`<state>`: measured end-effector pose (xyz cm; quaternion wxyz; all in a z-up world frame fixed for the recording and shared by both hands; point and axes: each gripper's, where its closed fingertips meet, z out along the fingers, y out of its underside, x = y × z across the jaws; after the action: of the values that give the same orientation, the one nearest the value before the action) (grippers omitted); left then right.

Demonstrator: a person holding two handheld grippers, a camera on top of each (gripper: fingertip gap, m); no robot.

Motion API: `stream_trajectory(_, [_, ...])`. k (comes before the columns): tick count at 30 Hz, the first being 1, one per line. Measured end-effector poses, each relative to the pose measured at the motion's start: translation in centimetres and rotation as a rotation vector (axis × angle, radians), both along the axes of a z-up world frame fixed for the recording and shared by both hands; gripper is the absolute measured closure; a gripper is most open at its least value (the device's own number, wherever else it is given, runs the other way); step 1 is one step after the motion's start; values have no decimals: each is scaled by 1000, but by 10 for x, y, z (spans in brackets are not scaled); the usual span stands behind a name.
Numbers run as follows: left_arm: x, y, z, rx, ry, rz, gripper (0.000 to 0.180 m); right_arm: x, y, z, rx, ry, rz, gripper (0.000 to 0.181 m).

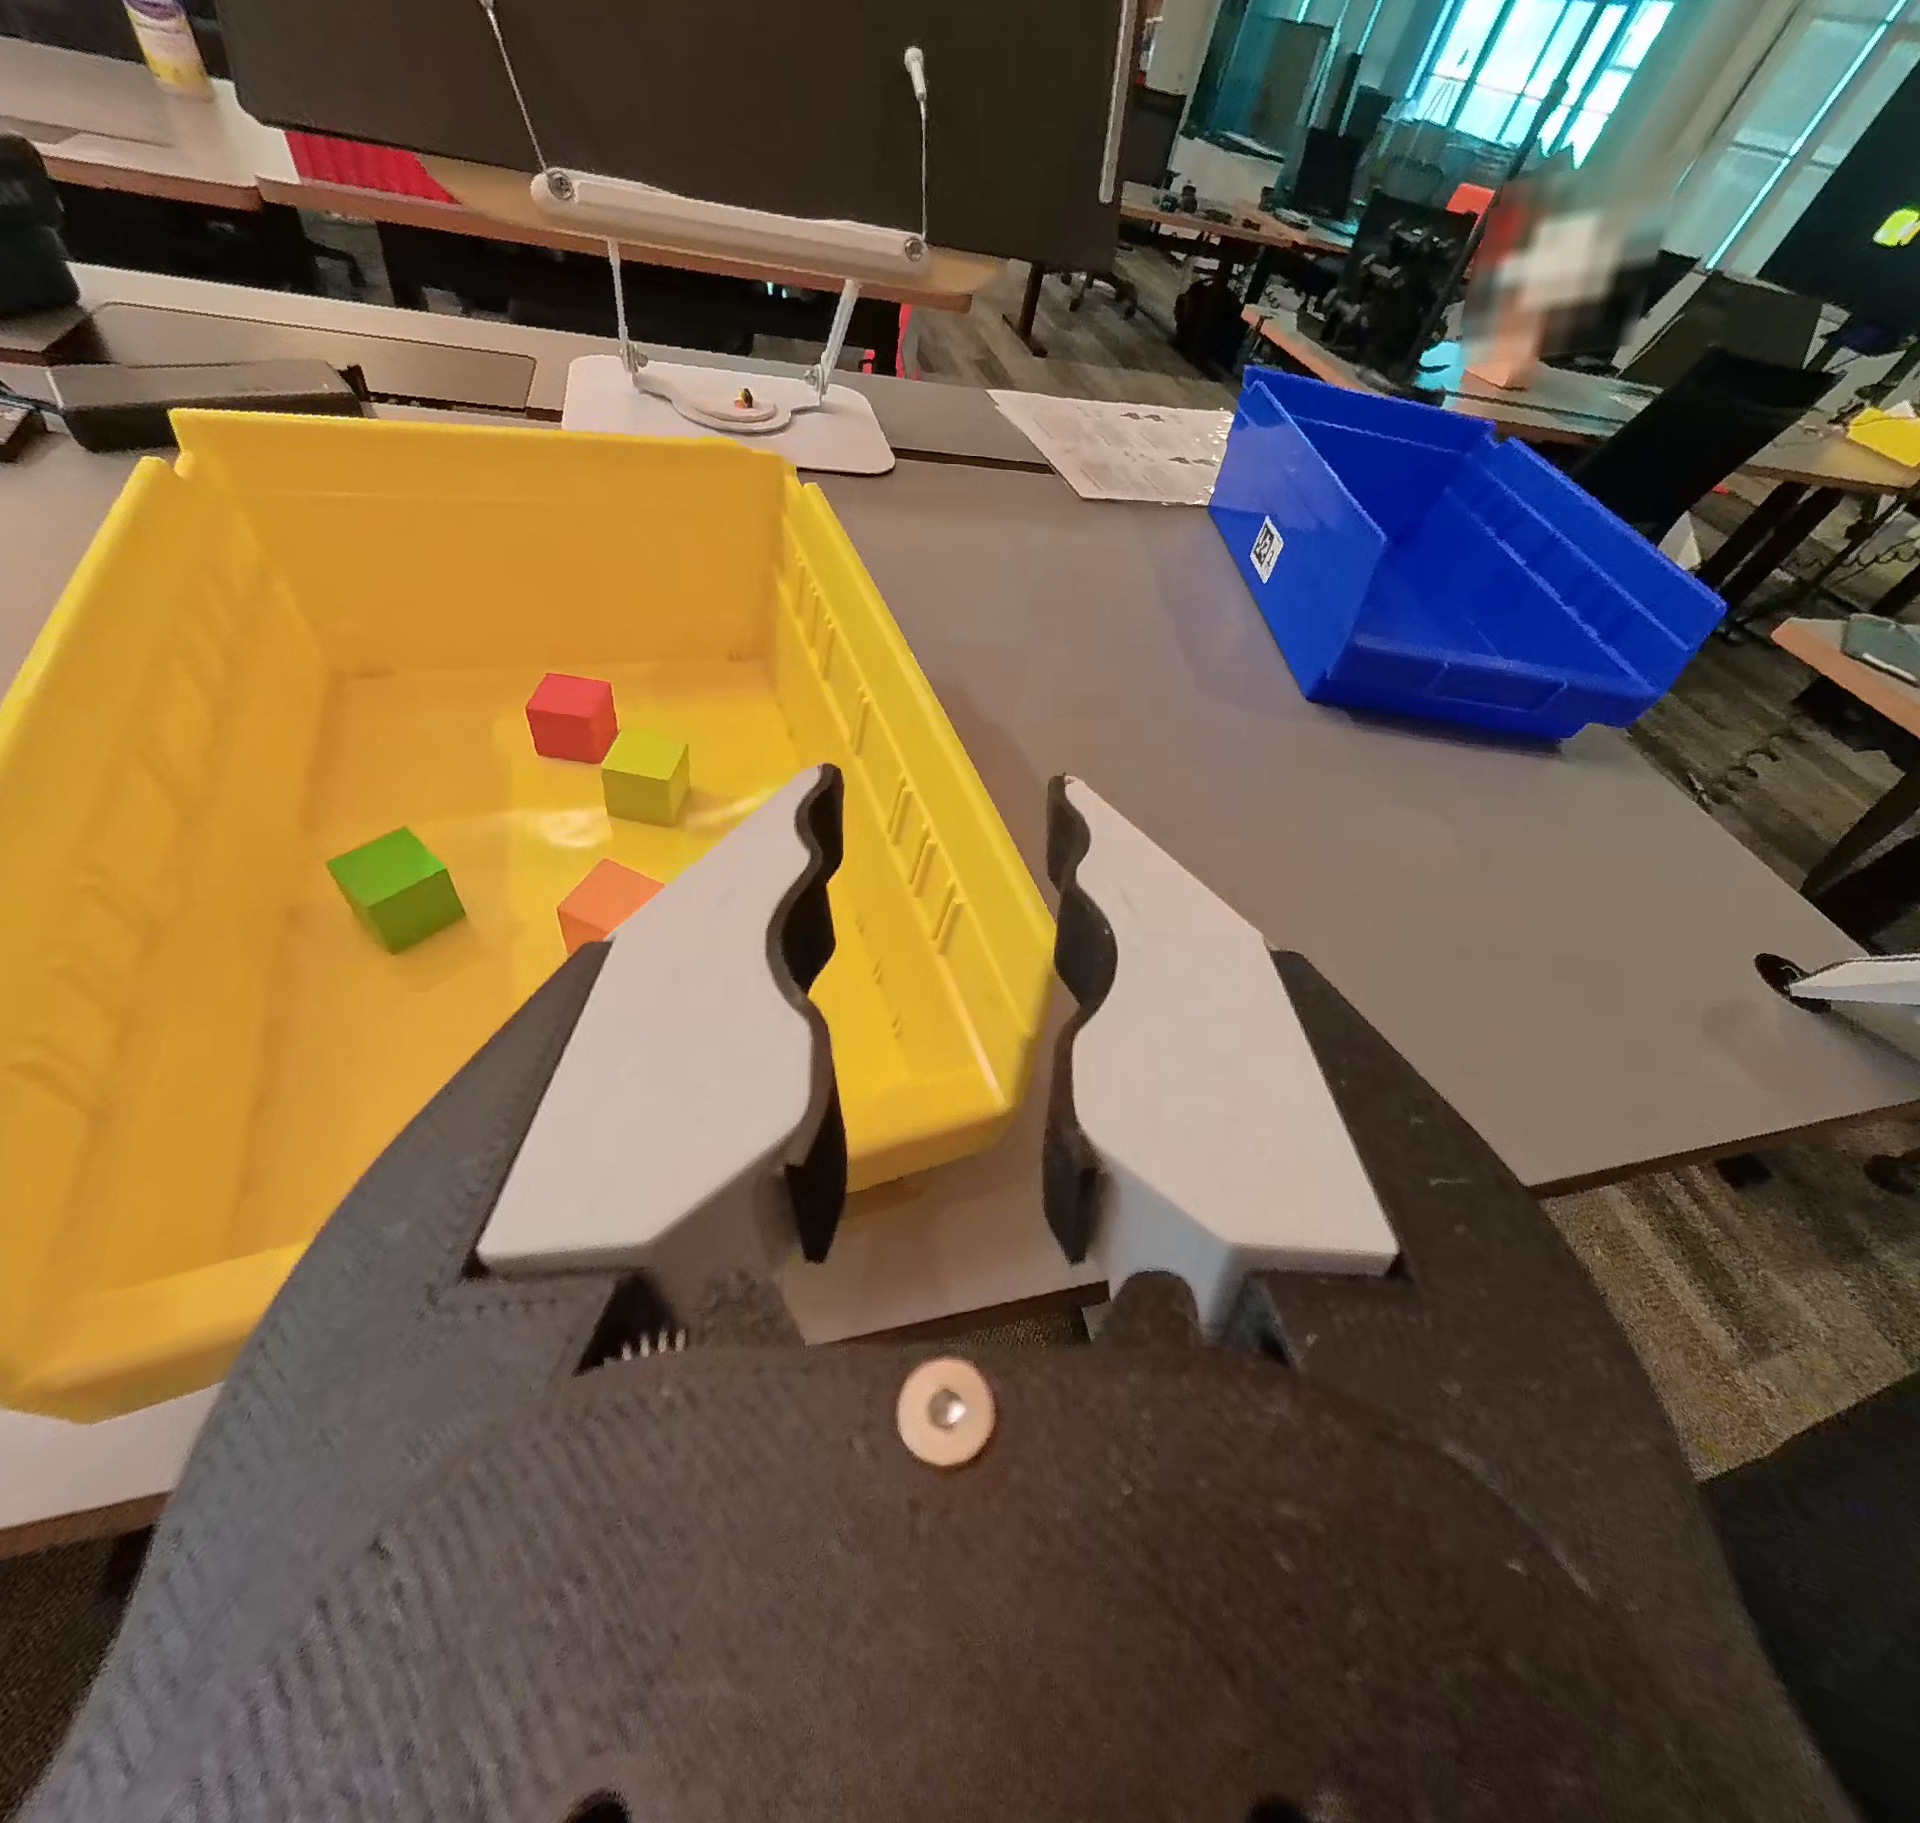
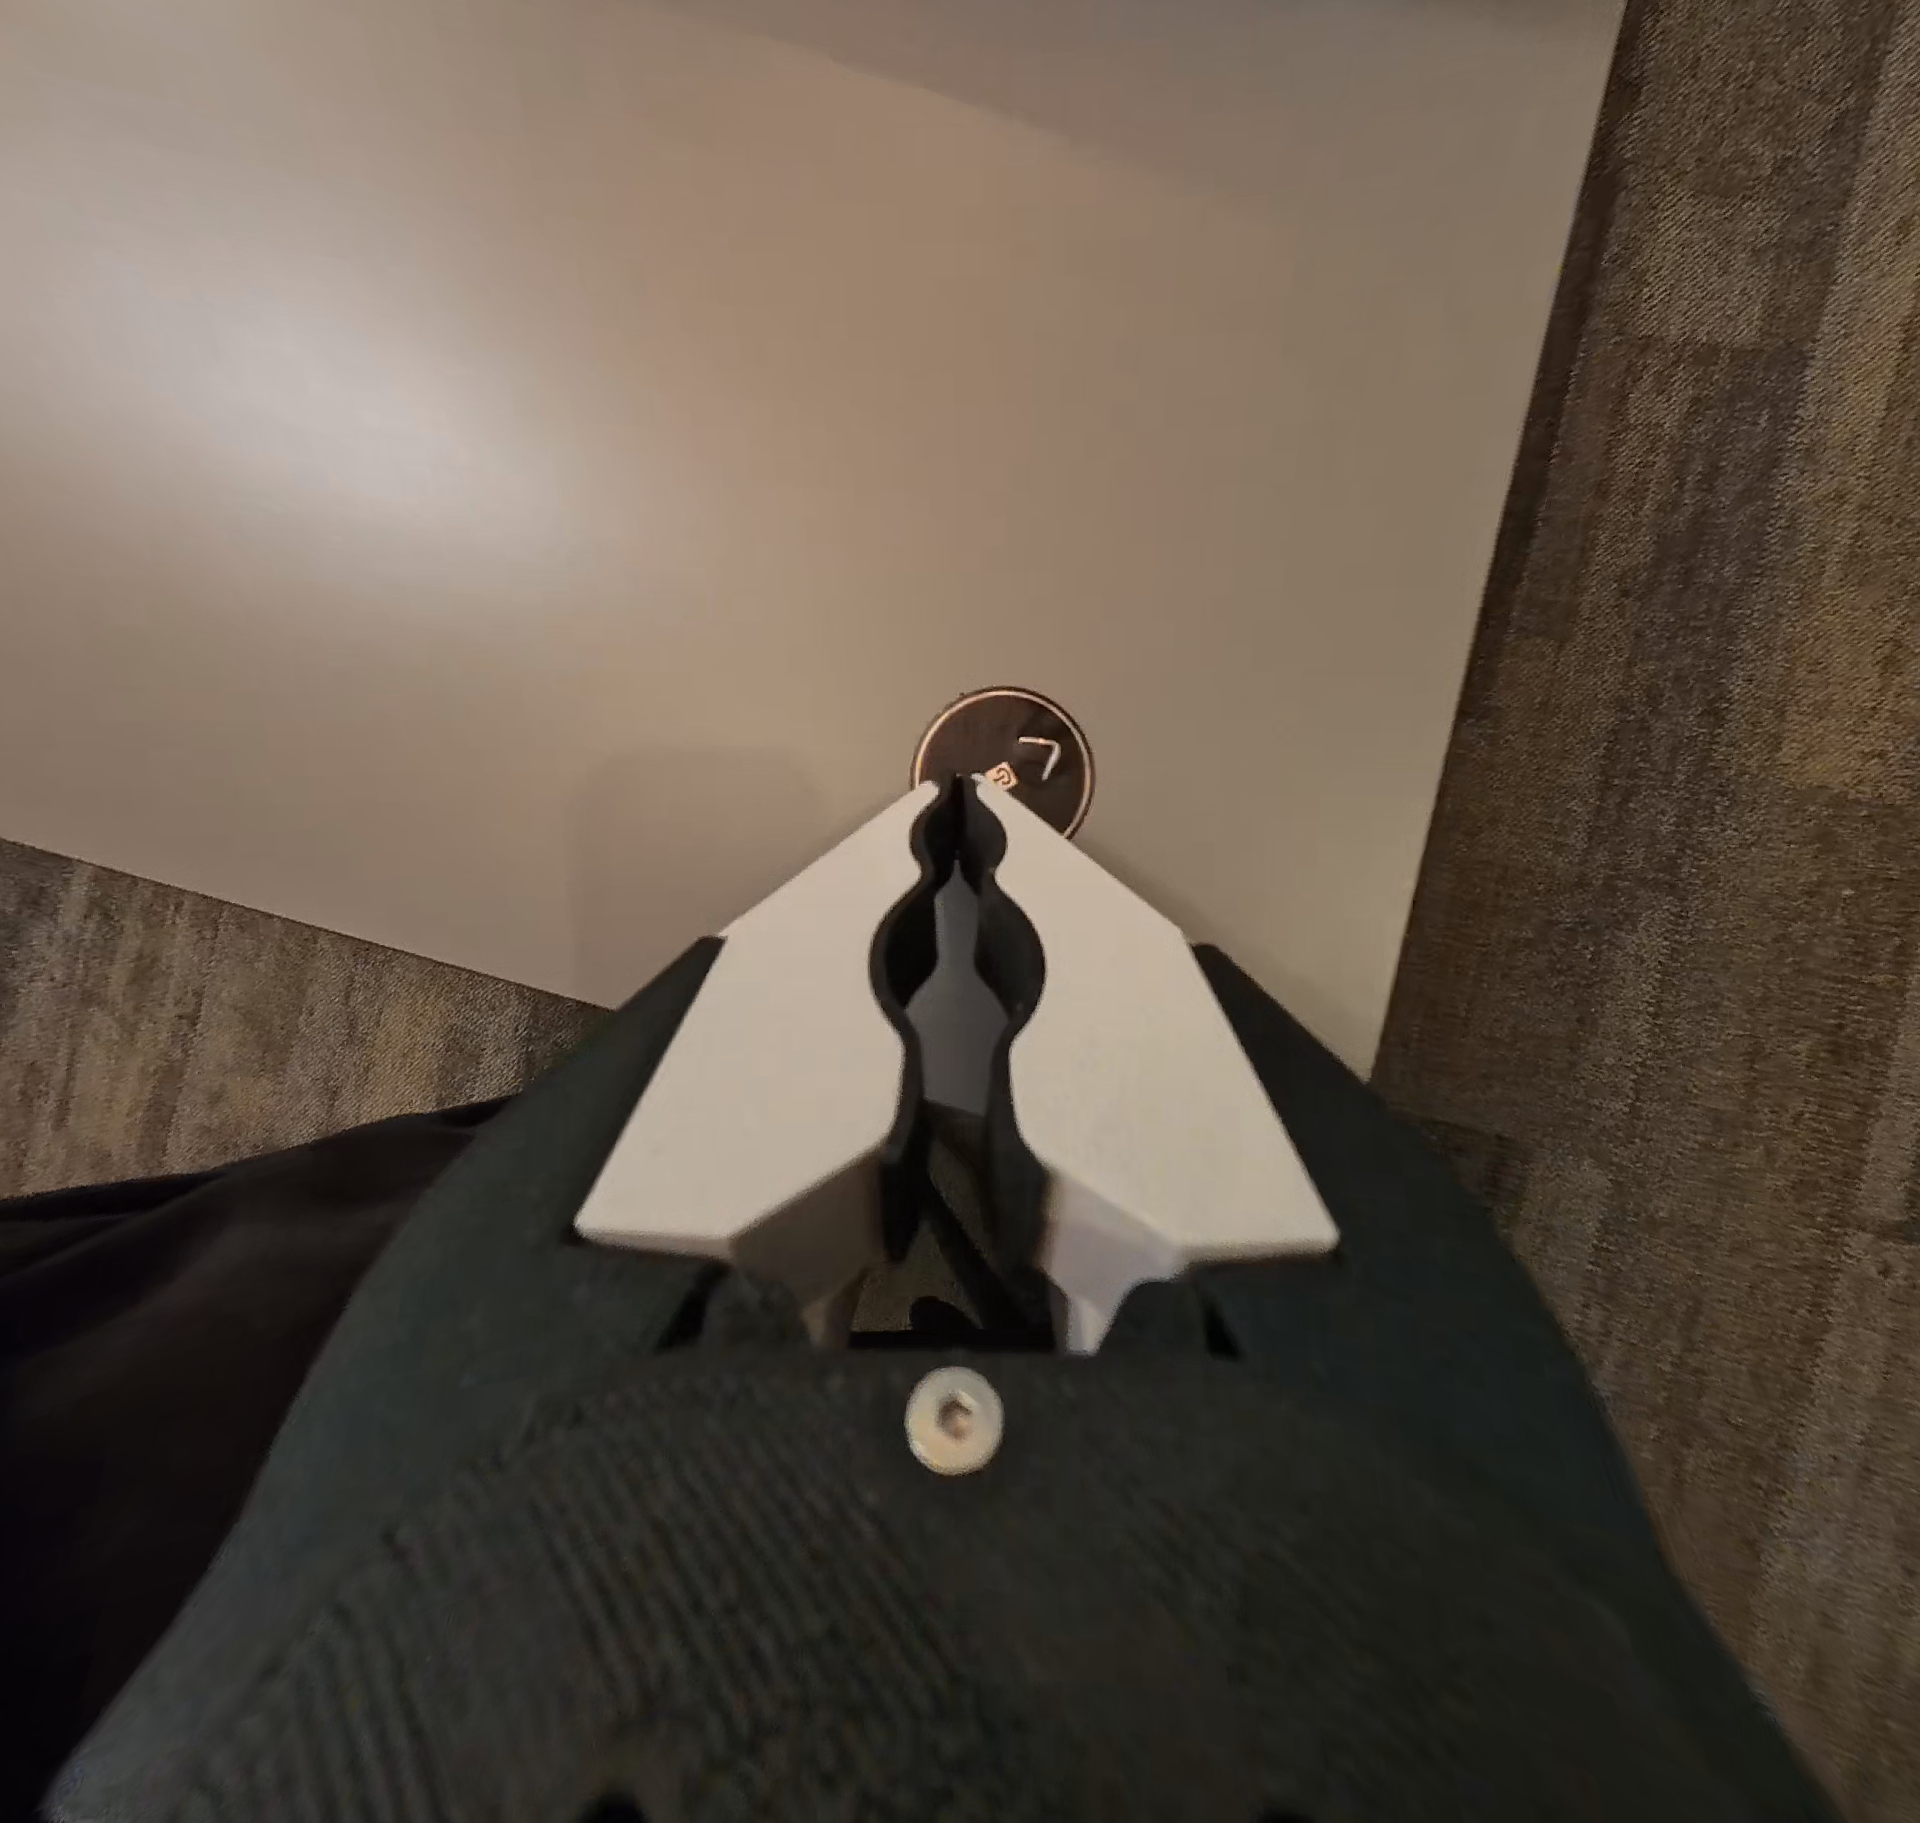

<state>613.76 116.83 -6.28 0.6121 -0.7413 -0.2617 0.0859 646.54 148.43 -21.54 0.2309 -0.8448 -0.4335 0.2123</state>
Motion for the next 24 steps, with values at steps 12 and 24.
stream_trajectory(12, [-1,2,10,23,17,-15,142,0,0,11,15,-35,2,181])
stream_trajectory(24, [2,2,26,50,20,-21,141,0,-1,26,-2,-92,9,181])
